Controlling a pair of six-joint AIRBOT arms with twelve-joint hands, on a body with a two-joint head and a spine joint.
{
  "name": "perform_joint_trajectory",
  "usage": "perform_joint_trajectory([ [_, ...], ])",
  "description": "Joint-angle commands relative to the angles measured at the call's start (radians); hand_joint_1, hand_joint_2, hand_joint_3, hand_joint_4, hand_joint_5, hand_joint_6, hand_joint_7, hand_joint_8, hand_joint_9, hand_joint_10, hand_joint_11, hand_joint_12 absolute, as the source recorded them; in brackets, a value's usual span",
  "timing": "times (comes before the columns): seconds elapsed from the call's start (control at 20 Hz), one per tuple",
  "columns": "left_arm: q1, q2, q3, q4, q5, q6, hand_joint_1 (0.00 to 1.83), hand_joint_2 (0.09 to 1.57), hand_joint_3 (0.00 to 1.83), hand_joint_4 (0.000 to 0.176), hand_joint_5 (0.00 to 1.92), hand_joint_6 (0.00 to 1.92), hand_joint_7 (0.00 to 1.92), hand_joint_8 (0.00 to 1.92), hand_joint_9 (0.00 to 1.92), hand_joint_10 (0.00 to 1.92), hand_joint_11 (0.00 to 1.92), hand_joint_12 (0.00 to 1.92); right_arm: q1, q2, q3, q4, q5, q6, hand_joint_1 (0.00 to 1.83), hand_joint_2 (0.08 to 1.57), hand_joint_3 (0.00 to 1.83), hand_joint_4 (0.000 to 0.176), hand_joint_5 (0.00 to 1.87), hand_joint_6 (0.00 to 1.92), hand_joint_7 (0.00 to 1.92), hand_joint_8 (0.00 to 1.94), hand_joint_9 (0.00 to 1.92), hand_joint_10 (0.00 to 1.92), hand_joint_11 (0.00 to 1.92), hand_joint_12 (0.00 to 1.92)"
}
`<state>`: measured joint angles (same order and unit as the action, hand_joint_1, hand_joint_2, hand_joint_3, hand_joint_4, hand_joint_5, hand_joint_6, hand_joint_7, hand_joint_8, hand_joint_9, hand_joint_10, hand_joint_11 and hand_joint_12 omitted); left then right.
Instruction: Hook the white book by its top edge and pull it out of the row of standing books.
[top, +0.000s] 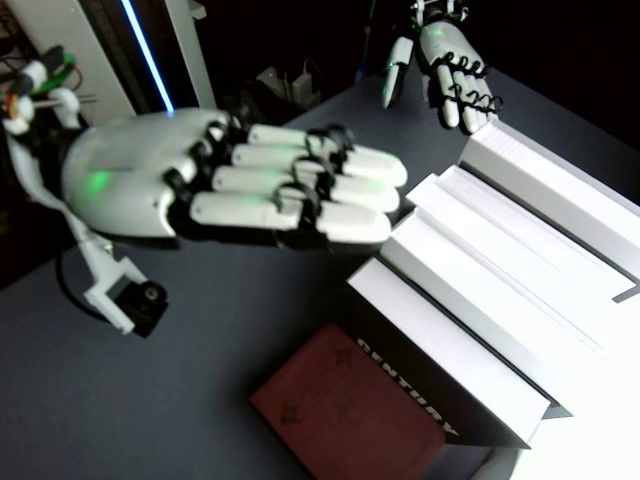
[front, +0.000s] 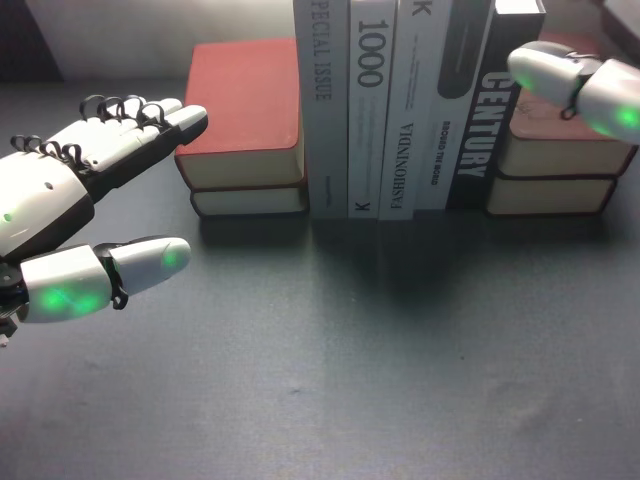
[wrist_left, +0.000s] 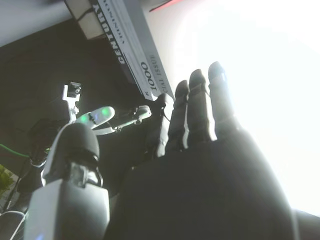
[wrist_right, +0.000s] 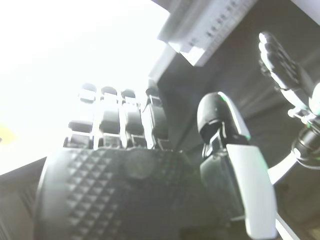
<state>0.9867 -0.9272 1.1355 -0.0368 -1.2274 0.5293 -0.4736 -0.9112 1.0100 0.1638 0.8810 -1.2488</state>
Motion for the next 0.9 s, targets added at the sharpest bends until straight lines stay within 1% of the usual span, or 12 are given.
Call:
perform_joint_trajectory([
  [0.0,-0.009,-0.002,0.005,-0.015,-0.131,-0.004,0.19,1.34,0.01,0.06,0.04,0.01,0.0,0.0,0.0,0.0,0.0,0.0,0.021,0.002,0.007,0.002,0.109,-0.012,0.29,1.37,0.0,0.0,0.29,0.03,0.0,0.0,0.0,0.0,0.0,0.0],
  [0.15,-0.009,-0.006,0.009,-0.018,-0.13,-0.006,0.17,1.34,0.0,0.063,0.03,0.0,0.0,0.0,0.0,0.0,0.0,0.0,0.049,-0.021,0.032,0.022,0.078,-0.027,0.34,1.35,0.0,0.0,0.35,0.02,0.0,0.0,0.0,0.0,0.0,0.0],
  [0.2,-0.008,-0.008,0.009,-0.019,-0.13,-0.007,0.15,1.34,0.0,0.081,0.01,0.0,0.0,0.0,0.0,0.0,0.0,0.0,0.057,-0.03,0.042,0.026,0.064,-0.027,0.32,1.35,0.0,0.0,0.35,0.01,0.0,0.0,0.0,0.0,0.0,0.0],
  [0.25,-0.008,-0.009,0.01,-0.02,-0.131,-0.008,0.15,1.35,0.0,0.08,0.0,0.0,0.0,0.0,0.0,0.0,0.0,0.0,0.063,-0.037,0.051,0.03,0.056,-0.027,0.34,1.34,0.0,0.0,0.34,0.01,0.0,0.0,0.0,0.0,0.0,0.0],
  [0.3,-0.008,-0.01,0.011,-0.02,-0.131,-0.008,0.15,1.35,0.0,0.075,0.01,0.0,0.0,0.0,0.0,0.0,0.0,0.0,0.067,-0.04,0.057,0.033,0.049,-0.028,0.35,1.34,0.0,0.0,0.34,0.01,0.0,0.0,0.0,0.0,0.0,0.0],
  [0.4,-0.008,-0.011,0.011,-0.022,-0.132,-0.009,0.18,1.34,0.0,0.072,0.01,0.0,0.0,0.0,0.0,0.0,0.0,0.0,0.071,-0.049,0.068,0.04,0.036,-0.032,0.34,1.33,0.0,0.0,0.34,0.0,0.0,0.0,0.0,0.0,0.0,0.0],
  [0.5,-0.006,-0.011,0.011,-0.023,-0.134,-0.009,0.18,1.34,0.0,0.08,0.01,0.0,0.0,0.0,0.0,0.0,0.0,0.0,0.073,-0.055,0.075,0.051,0.03,-0.037,0.35,1.33,0.0,0.0,0.36,0.01,0.0,0.0,0.0,0.0,0.0,0.0],
  [0.6,-0.004,-0.012,0.012,-0.024,-0.135,-0.009,0.2,1.34,0.0,0.076,0.0,0.0,0.0,0.0,0.0,0.0,0.0,0.0,0.074,-0.064,0.086,0.057,0.015,-0.037,0.3,1.33,0.0,0.0,0.36,0.01,0.0,0.0,0.0,0.0,0.0,0.0],
  [0.7,-0.004,-0.012,0.012,-0.025,-0.136,-0.009,0.21,1.34,0.0,0.083,0.01,0.0,0.0,0.0,0.0,0.0,0.0,0.0,0.074,-0.068,0.09,0.061,0.006,-0.037,0.28,1.34,0.0,0.0,0.36,0.01,0.0,0.0,0.0,0.0,0.0,0.0],
  [0.75,-0.003,-0.012,0.012,-0.027,-0.137,-0.009,0.22,1.33,0.0,0.079,0.01,0.0,0.0,0.0,0.0,0.0,0.0,0.0,0.074,-0.07,0.092,0.064,0.002,-0.037,0.26,1.34,0.0,0.0,0.36,0.0,0.0,0.0,0.0,0.0,0.0,0.0],
  [0.8,-0.003,-0.012,0.012,-0.029,-0.137,-0.009,0.23,1.33,0.0,0.072,0.02,0.0,0.0,0.0,0.0,0.0,0.0,0.0,0.074,-0.071,0.094,0.066,0.0,-0.037,0.24,1.33,0.0,0.0,0.39,0.01,0.0,0.0,0.0,0.0,0.0,0.0],
  [0.85,-0.001,-0.012,0.012,-0.03,-0.138,-0.009,0.21,1.34,0.0,0.069,0.02,0.01,0.0,0.0,0.0,0.0,0.0,0.0,0.074,-0.071,0.095,0.068,-0.003,-0.037,0.25,1.33,0.0,0.0,0.41,0.02,0.0,0.0,0.0,0.0,0.0,0.0],
])
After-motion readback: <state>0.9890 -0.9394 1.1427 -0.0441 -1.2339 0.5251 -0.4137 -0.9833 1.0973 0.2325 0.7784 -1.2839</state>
